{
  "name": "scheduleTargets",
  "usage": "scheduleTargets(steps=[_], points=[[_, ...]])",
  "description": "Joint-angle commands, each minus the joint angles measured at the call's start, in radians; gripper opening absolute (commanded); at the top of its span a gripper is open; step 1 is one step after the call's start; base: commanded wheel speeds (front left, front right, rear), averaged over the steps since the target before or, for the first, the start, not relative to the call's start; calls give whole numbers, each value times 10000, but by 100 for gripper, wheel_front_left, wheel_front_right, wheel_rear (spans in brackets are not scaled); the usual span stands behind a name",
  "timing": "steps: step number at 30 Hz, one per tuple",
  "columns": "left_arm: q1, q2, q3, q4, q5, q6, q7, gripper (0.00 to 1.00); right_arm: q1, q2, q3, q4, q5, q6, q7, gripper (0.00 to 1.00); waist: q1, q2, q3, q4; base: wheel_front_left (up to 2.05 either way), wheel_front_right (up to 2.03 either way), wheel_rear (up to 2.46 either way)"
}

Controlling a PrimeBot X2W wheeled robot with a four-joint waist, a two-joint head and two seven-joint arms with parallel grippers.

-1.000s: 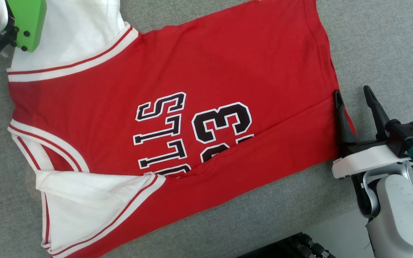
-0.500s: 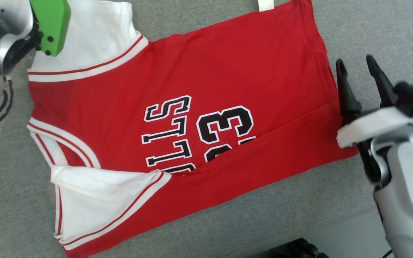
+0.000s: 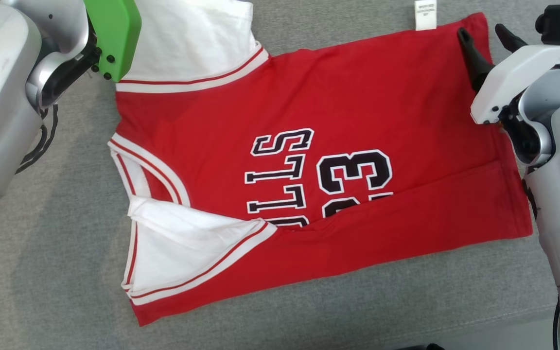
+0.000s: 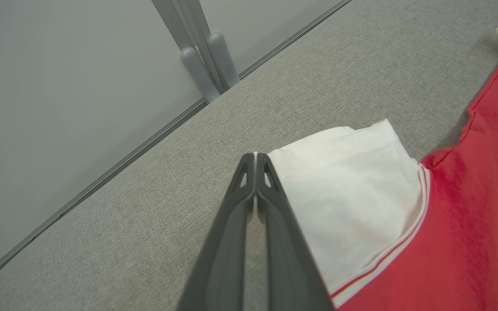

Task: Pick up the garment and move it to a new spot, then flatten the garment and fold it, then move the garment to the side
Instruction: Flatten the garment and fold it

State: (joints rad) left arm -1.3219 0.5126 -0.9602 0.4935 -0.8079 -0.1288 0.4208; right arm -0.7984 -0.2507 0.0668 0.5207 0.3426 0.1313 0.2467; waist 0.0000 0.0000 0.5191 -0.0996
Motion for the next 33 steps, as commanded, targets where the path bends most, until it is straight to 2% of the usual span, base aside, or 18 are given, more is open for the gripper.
scheduleTargets(steps=[1, 14, 15, 16, 17, 18, 19, 20, 21, 27, 33], points=[[-21, 22, -21, -19, -66, -19, -62, 0, -215, -91, 13, 193, 65, -10, -1, 100, 0, 0, -9, 209, 0, 0, 0], [-196, -65, -248, 71, -216, -19, -300, 0, -1242, -243, 374, 1803, -3, -10, -116, 100, 0, 0, 36, 443, 0, 0, 0], [-201, -77, -273, 92, -236, -19, -313, 0, -1299, -274, 413, 1865, -19, -10, -157, 85, 0, 0, 29, 454, 0, 0, 0], [-203, -85, -290, 112, -253, -19, -335, 0, -1330, -282, 446, 1915, -13, -10, -197, 78, 0, 0, 21, 462, 0, 0, 0], [-188, -92, -332, 160, -275, -19, -365, 0, -1375, -295, 530, 2009, 20, -10, -213, 50, 0, 0, -3, 475, 0, 0, 0], [-177, -96, -356, 184, -285, -19, -385, 0, -1399, -318, 577, 2063, 21, -10, -226, 36, 0, 0, -17, 481, 0, 0, 0], [-169, -100, -375, 205, -299, -19, -386, 0, -1421, -340, 605, 2103, 18, -10, -227, 28, 0, 0, -27, 486, 0, 0, 0], [-166, -104, -395, 227, -325, -19, -407, 0, -1447, -371, 638, 2145, 17, -10, -226, 7, 0, 0, -35, 493, 0, 0, 0], [-166, -105, -414, 243, -339, -19, -421, 0, -1465, -396, 654, 2181, 23, -10, -236, 0, 0, 0, -41, 501, 0, 0, 0], [-223, -106, -478, 356, -363, -19, -637, 0, -1558, -586, 742, 2322, -59, -10, -424, 0, 0, 0, -56, 562, 0, 0, 0], [-124, -75, -435, 465, -264, -19, -1561, 0, -1672, -816, 495, 2381, 68, -10, -811, 0, 0, 0, -214, 657, 0, 0, 0]])
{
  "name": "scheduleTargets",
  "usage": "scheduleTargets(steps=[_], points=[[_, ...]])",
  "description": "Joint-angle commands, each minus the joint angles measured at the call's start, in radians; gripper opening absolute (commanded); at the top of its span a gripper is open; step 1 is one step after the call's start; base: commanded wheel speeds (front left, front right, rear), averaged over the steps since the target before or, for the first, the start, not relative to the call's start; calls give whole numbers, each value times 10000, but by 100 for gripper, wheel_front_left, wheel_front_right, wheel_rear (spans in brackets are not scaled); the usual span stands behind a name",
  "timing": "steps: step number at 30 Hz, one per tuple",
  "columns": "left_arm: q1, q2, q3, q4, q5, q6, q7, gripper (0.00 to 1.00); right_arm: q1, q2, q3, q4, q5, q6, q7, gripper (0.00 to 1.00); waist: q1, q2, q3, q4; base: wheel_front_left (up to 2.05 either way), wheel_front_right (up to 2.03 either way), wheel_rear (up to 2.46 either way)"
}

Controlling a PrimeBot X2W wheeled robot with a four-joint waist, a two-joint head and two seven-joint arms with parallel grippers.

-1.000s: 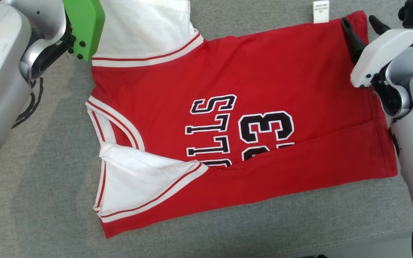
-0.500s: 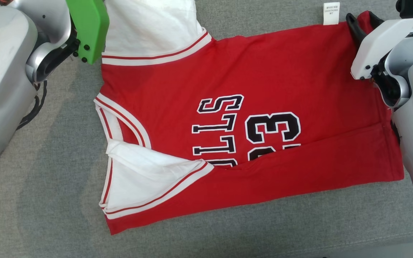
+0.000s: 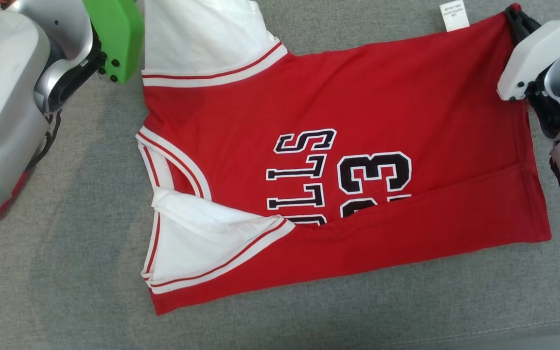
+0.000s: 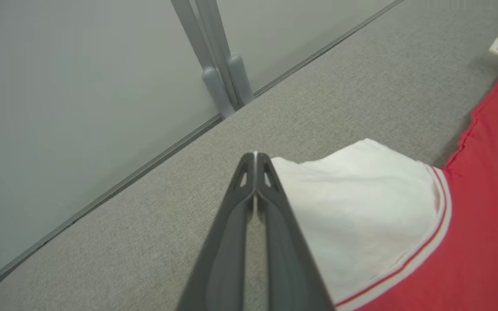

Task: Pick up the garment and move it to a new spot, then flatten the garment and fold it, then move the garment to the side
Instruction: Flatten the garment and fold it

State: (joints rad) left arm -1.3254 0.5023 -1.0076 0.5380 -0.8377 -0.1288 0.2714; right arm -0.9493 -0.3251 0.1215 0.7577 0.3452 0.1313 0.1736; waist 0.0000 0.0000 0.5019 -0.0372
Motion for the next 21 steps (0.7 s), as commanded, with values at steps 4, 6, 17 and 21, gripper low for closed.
scheduleTargets(steps=[4, 6, 17, 21], points=[[-203, 3, 254, 132, 0, -19, -979, 0, -270, -267, -457, 50, 264, -10, -318, 0, 0, 0, -156, 155, 0, 0, 0], [-257, -29, 298, 228, 63, -19, -1359, 0, -315, -353, -644, 23, 403, -10, -421, 0, 0, 0, -203, 231, 0, 0, 0], [911, -55, 510, 16, -907, -19, -2391, 0, 711, -689, -1157, -613, 1388, -10, -441, 0, 0, 0, -719, 667, 0, 0, 0], [1602, 233, 588, -544, -1339, 27, -2495, 0, 1437, -848, -1294, -1007, 1765, -10, -359, 0, 0, 0, -913, 807, 0, 0, 0]])
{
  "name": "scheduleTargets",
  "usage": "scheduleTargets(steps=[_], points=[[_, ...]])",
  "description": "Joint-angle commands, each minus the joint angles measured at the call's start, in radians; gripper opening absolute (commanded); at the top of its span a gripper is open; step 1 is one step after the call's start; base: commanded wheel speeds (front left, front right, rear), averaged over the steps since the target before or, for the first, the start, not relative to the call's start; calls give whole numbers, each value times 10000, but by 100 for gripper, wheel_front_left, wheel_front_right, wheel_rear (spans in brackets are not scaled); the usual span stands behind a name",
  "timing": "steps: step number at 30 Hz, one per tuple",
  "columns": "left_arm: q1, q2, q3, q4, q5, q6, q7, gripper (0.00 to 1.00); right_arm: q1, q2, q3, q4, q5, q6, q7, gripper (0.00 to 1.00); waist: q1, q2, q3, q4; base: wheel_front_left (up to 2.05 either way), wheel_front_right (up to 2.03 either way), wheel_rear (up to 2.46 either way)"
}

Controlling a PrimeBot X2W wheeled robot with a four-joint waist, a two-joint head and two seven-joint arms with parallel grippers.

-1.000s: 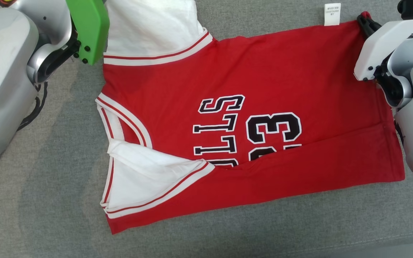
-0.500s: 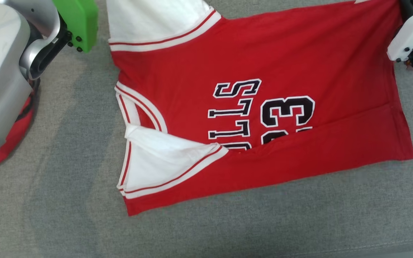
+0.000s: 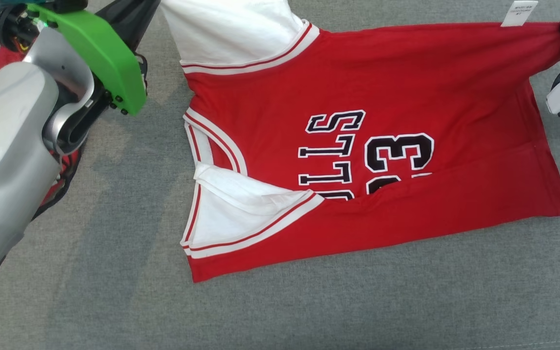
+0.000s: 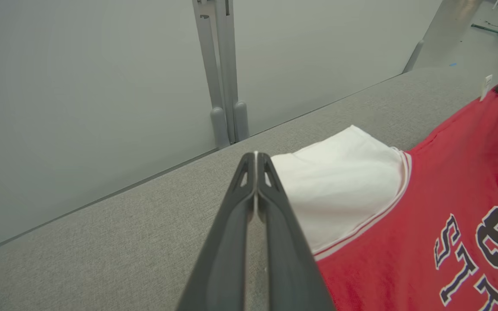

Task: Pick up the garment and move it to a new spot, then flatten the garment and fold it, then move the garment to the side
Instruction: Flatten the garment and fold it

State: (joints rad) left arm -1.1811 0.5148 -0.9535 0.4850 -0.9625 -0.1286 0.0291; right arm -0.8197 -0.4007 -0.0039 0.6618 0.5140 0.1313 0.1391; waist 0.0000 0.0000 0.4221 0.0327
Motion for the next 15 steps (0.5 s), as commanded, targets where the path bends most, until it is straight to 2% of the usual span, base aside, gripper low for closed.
scheduleTargets(steps=[1, 7, 15], points=[[307, 169, 69, -167, -138, 70, -107, 0, 290, -123, -66, -140, 122, -10, -24, 0, 0, 0, -145, 129, 0, 0, 0], [1525, 632, 195, -1476, -618, 462, -351, 0, 1298, -218, -109, -789, 481, -10, 9, 0, 0, 0, -355, 290, 0, 0, 0], [3442, 1158, 210, -3306, -1227, 1197, -744, 0, 2518, -453, -224, -1471, 697, -10, -74, 0, 0, 0, -564, 428, 0, 0, 0]])
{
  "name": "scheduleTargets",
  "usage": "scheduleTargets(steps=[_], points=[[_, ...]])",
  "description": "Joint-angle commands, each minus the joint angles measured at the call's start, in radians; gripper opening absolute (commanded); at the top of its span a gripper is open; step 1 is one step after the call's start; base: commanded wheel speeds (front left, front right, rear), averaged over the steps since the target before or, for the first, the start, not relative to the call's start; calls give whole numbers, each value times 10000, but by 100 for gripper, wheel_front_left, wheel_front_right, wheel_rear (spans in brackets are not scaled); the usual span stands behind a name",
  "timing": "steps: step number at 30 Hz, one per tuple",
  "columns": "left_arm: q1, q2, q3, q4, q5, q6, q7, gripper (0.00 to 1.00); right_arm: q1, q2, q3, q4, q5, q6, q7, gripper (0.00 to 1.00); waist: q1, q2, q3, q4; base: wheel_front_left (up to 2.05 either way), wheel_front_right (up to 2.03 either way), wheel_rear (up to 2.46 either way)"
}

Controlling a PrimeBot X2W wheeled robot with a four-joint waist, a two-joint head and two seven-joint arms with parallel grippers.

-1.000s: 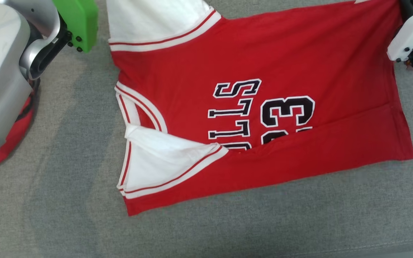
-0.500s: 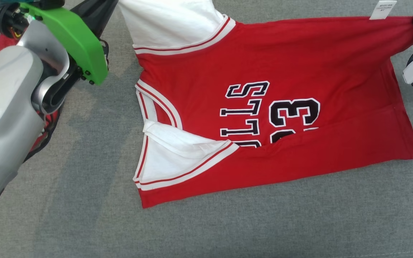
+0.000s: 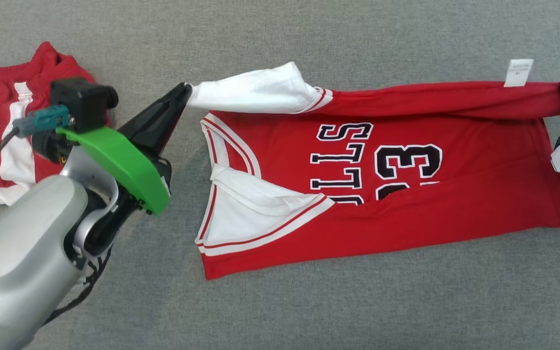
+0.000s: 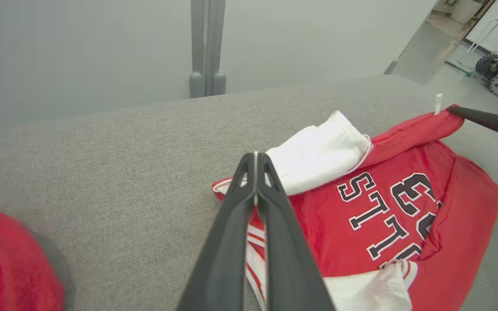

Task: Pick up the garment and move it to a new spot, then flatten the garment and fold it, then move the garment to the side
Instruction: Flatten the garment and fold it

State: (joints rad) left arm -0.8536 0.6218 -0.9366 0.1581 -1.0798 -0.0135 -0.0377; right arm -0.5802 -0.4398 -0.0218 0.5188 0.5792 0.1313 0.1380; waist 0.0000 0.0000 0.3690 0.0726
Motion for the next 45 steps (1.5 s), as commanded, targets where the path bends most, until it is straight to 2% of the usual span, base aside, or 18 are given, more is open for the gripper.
scheduleTargets(steps=[1, 14, 20, 21, 23, 25, 26, 30, 36, 40, 43, 45], points=[[358, 148, 48, -223, -112, 130, -140, 0, 257, -91, -90, -81, 47, -10, -60, 0, 0, 0, -55, 43, 0, 0, 0], [2729, 952, -230, -2328, -178, 1233, -995, 0, 1864, -114, -760, -599, -11, -10, 14, 0, 0, 0, -214, 240, 0, 0, 0], [3298, 708, -509, -2278, -57, 1522, -1224, 0, 2339, 43, -976, -754, -174, -10, 87, 0, 0, 0, -216, 312, 0, 0, 0], [3345, 648, -559, -2188, -42, 1525, -1239, 0, 2378, 67, -991, -754, -213, -10, 106, 5, 0, 0, -216, 313, 0, 0, 0], [3441, 465, -683, -1985, -30, 1549, -1261, 0, 2467, 150, -1010, -765, -292, -10, 115, 31, 0, 0, -236, 308, 0, 0, 0], [3551, 317, -816, -1769, -72, 1521, -1211, 69, 2542, 191, -1045, -731, -407, -10, 69, 100, 0, 0, -292, 280, 0, 0, 0], [3560, 251, -828, -1627, 20, 1606, -1298, 100, 2552, 232, -1106, -697, -502, -10, -40, 100, 0, 0, -349, 255, 0, 0, 0], [3818, -21, -840, -1283, 275, 2008, -1691, 100, 2817, 462, -1257, -681, -668, -9, -382, 100, 0, 0, -645, 163, 0, 0, 0], [4533, -749, -169, -854, 1203, 2967, -2263, 100, 3582, 768, -1265, -956, -959, -9, -1628, 100, 0, 0, -1331, 61, 0, 0, 0], [5478, -1447, 1092, -1045, 2468, 3461, -2271, 100, 4178, 1104, -1167, -1018, -1075, -10, -2382, 100, 0, 0, -1859, 17, 0, 0, 0], [6384, -1995, 2029, -1236, 3891, 3887, -2274, 100, 4531, 1394, -1143, -884, -1021, -9, -2759, 100, 0, 0, -2243, -22, 0, 0, 0], [6919, -2359, 2576, -1392, 4757, 4010, -2277, 100, 4729, 1507, -1146, -755, -1019, -10, -2939, 100, 0, 0, -2449, -25, 0, 0, 0]])
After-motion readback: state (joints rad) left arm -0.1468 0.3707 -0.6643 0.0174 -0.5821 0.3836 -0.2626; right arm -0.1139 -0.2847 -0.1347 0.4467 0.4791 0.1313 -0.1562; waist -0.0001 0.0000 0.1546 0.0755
